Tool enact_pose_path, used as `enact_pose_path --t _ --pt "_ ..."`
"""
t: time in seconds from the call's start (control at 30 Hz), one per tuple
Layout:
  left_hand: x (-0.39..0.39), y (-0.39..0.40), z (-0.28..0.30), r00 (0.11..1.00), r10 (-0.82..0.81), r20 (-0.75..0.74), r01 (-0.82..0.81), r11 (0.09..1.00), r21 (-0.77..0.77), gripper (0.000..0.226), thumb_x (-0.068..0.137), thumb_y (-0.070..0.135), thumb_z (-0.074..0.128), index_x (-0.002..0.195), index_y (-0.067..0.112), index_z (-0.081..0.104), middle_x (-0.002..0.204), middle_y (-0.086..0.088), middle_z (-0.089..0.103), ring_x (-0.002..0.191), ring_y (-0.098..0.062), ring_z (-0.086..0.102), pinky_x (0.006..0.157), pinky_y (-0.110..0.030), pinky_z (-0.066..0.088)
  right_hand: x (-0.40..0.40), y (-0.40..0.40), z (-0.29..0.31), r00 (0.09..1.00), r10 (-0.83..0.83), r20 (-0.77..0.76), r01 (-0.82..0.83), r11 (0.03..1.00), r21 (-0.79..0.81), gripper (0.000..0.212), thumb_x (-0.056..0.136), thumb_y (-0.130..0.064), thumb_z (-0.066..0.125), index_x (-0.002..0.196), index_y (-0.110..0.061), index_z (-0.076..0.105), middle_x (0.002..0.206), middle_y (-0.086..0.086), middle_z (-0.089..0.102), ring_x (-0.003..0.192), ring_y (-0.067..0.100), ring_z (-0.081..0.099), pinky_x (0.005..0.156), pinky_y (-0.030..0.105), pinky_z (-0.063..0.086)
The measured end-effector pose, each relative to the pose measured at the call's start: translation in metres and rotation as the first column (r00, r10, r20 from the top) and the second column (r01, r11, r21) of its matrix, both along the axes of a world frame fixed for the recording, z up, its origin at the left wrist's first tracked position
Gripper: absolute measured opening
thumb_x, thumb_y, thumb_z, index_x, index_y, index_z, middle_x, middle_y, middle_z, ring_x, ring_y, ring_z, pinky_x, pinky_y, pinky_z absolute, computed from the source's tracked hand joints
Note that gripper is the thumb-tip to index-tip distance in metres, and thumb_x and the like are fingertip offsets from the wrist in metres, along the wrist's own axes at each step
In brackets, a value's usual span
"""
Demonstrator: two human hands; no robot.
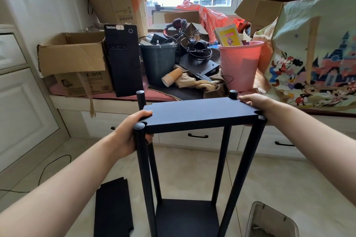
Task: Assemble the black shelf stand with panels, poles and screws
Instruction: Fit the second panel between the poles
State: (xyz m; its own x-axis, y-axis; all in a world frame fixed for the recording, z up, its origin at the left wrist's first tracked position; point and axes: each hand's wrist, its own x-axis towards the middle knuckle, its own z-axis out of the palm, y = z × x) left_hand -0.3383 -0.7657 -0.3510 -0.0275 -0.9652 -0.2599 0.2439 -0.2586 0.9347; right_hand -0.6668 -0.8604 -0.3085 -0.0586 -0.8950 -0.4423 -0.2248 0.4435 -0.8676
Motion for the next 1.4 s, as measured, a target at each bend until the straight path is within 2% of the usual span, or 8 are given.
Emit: enact_pose_path --t 0.3,0.43,0.6,0.73,0.93,1.13,1.27,1.4 --pt "-0.004 -0.002 -0.004 0.995 0.084 -0.057 -0.085 0.996 -0.023 0.029 0.096 0.036 0.061 0.105 0.009 0.056 0.073 -0.003 0.054 0.046 -0.011 0.046 0.039 -0.020 0.042 -0.007 0.042 -0.015 0.931 -0.001 0.365 0.014 0.999 -0.034 0.026 0.092 -0.030 0.059 0.096 -0.004 0.061 0.079 0.009 0.065 0.071 0.021 0.064 0.067 0.036 0.054" --pt "-0.001 -0.001 -0.009 0.992 0.126 0.007 -0.126 0.992 -0.024 0.031 0.094 0.037 0.062 0.110 0.011 0.062 0.081 -0.004 0.063 0.060 -0.014 0.058 0.054 -0.026 0.049 -0.008 0.048 -0.023 0.887 -0.023 0.461 0.057 0.997 -0.060 0.016 0.095 -0.019 0.053 0.093 -0.003 0.059 0.079 0.009 0.065 0.077 0.022 0.062 0.077 0.039 0.051" --pt "0.001 0.004 -0.016 0.991 0.136 -0.011 -0.136 0.988 -0.076 0.024 0.097 0.030 0.057 0.114 0.015 0.064 0.088 -0.003 0.067 0.073 -0.017 0.061 0.065 -0.030 0.048 -0.008 0.048 -0.031 0.860 -0.026 0.509 0.068 0.996 -0.062 0.014 0.095 -0.012 0.049 0.096 -0.002 0.059 0.066 0.008 0.070 0.073 0.022 0.064 0.076 0.035 0.052" --pt "-0.001 0.007 -0.024 0.991 0.130 -0.030 -0.133 0.985 -0.107 0.020 0.100 0.025 0.050 0.111 0.019 0.066 0.091 -0.003 0.070 0.080 -0.018 0.061 0.073 -0.032 0.048 -0.007 0.047 -0.042 0.856 -0.009 0.517 0.058 0.995 -0.080 0.018 0.096 -0.009 0.044 0.096 0.000 0.059 0.066 0.008 0.070 0.057 0.018 0.069 0.059 0.029 0.057" --pt "-0.001 0.002 -0.039 0.981 0.187 -0.039 -0.190 0.978 -0.089 0.019 0.100 0.024 0.052 0.112 0.015 0.063 0.095 -0.007 0.068 0.085 -0.022 0.062 0.075 -0.034 0.050 -0.010 0.038 -0.056 0.850 -0.041 0.526 0.094 0.993 -0.074 0.034 0.076 -0.007 0.051 0.109 0.000 0.057 0.090 0.012 0.066 0.078 0.025 0.065 0.074 0.037 0.053" --pt "0.005 -0.003 -0.062 0.986 0.168 -0.019 -0.169 0.984 -0.062 0.026 0.101 0.025 0.050 0.118 0.010 0.062 0.103 -0.012 0.063 0.086 -0.024 0.061 0.071 -0.034 0.050 -0.016 0.028 -0.078 0.891 -0.083 0.447 0.109 0.994 -0.033 0.015 0.092 -0.011 0.049 0.096 -0.002 0.061 0.075 0.012 0.068 0.060 0.024 0.069 0.059 0.036 0.055" --pt "0.007 -0.004 -0.076 0.989 0.149 0.004 -0.148 0.987 -0.060 0.030 0.101 0.026 0.050 0.126 0.014 0.062 0.107 -0.011 0.068 0.091 -0.026 0.063 0.074 -0.035 0.051 -0.018 0.023 -0.094 0.898 -0.084 0.433 0.109 0.993 -0.033 0.016 0.089 -0.010 0.055 0.103 -0.004 0.059 0.090 0.012 0.062 0.076 0.027 0.066 0.069 0.039 0.057" --pt "0.011 -0.003 -0.087 0.989 0.144 0.043 -0.140 0.988 -0.072 0.049 0.085 0.037 0.063 0.129 0.016 0.061 0.120 -0.015 0.063 0.105 -0.032 0.058 0.094 -0.046 0.048 -0.019 0.024 -0.106 0.898 -0.078 0.432 0.096 0.995 -0.020 0.005 0.090 -0.010 0.055 0.092 -0.007 0.059 0.081 0.009 0.061 0.072 0.025 0.064 0.067 0.035 0.055"
